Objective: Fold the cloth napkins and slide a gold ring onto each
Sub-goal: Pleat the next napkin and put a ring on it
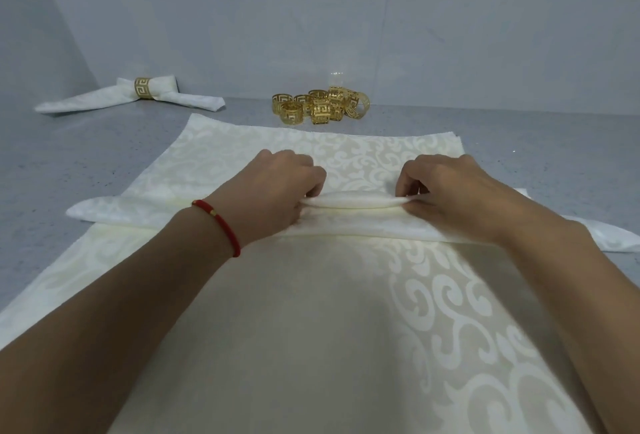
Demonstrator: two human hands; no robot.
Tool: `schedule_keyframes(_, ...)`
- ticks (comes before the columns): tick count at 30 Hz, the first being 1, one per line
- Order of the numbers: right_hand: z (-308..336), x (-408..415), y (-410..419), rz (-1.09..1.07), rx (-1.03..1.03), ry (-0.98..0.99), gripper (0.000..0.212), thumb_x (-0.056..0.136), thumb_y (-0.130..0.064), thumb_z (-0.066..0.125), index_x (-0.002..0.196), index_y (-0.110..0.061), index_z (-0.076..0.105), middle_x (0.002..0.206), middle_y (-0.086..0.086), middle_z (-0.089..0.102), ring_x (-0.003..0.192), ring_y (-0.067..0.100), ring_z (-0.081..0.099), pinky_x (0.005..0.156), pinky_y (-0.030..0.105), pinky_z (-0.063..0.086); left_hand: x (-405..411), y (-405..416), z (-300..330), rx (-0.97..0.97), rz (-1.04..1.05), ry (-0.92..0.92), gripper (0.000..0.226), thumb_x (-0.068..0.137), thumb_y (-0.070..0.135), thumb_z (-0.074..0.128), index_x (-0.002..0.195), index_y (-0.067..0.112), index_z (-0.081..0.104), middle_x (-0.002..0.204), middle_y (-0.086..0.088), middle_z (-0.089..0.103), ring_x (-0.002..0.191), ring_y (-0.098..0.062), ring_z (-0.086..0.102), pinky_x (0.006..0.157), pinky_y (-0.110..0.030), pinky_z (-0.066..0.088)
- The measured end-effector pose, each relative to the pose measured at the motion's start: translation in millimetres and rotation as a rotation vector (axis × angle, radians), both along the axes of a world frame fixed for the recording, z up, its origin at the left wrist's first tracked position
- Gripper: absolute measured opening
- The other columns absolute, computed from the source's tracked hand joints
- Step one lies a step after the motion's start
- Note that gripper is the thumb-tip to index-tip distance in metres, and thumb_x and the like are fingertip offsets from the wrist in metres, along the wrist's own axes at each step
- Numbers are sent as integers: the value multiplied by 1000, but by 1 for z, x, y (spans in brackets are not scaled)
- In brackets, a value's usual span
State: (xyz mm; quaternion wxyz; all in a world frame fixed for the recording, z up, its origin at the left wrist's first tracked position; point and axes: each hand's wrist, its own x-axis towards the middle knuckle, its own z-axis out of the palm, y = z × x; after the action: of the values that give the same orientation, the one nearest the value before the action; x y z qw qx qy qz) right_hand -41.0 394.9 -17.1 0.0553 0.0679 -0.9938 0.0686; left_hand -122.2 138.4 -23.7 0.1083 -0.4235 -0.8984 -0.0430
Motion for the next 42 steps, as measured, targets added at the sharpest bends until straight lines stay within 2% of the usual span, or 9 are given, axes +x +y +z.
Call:
schedule_keyframes(5,3,8,3,9,-185,-22,11,99,-30,56,103,-33,66,89,-11,65,84,4,59,80,29,50,3,-12,2,110,50,-206,8,96,26,59,99,24,66,98,7,58,83,-8,53,75,-27,41)
schedule_keyframes(8,-2,2,2,5,-130,-29,12,100,-30,58,106,-31,69,99,-10,58,86,-1,54,70,11,38,-1,-12,-2,115,83,-235,17,98,30,59,112,22,65,106,5,57,83,-8,50,80,-28,40)
schedule_keyframes(16,12,14,-13,17,-50,-74,24,86,-18,65,79,-34,48,78,-11,57,73,8,52,61,27,42,5,-12,4,16,-24,26,5,89,21,63,89,23,59,84,11,56,87,-17,47,74,-34,42)
schedule_keyframes(20,16,19,-14,47,-30,-221,31,84,-13,66,80,-35,45,78,-10,54,69,10,48,57,22,37,15,-14,13,-117,-54,-154,19,81,14,64,91,26,53,82,12,50,81,-13,47,66,-22,35)
schedule_keyframes(24,22,26,-9,-5,-102,-378,18,87,-37,71,89,-37,52,84,-12,60,69,5,55,63,21,42,21,-20,21,-154,6,-411,12,90,25,63,97,33,57,90,13,55,84,-7,52,77,-26,46)
schedule_keyframes(29,15,19,-25,-54,-73,-57,35,89,-64,44,87,-33,61,63,-15,62,68,3,55,62,31,39,16,-18,17,0,11,-411,6,92,37,67,88,33,63,80,11,63,76,-3,57,66,-20,43)
schedule_keyframes(34,-10,2,-71,16,-151,202,45,100,-62,36,110,-29,65,104,-10,62,101,16,55,89,40,42,13,-14,13,13,104,-469,23,86,40,74,102,33,60,84,10,61,75,-4,56,67,-21,46)
schedule_keyframes(37,-28,-8,-83,-18,-75,26,64,95,-70,23,135,-30,52,136,-8,51,130,17,40,106,40,29,13,-11,14,-85,153,-444,18,90,42,69,98,28,60,89,15,53,78,-1,50,63,-16,37)
schedule_keyframes(42,-28,-9,-69,-41,-145,-151,67,94,-70,41,149,-33,37,157,-7,33,150,15,18,119,42,12,10,-6,25,-255,181,-481,19,91,49,63,95,32,57,93,13,57,81,-2,53,67,-24,40)
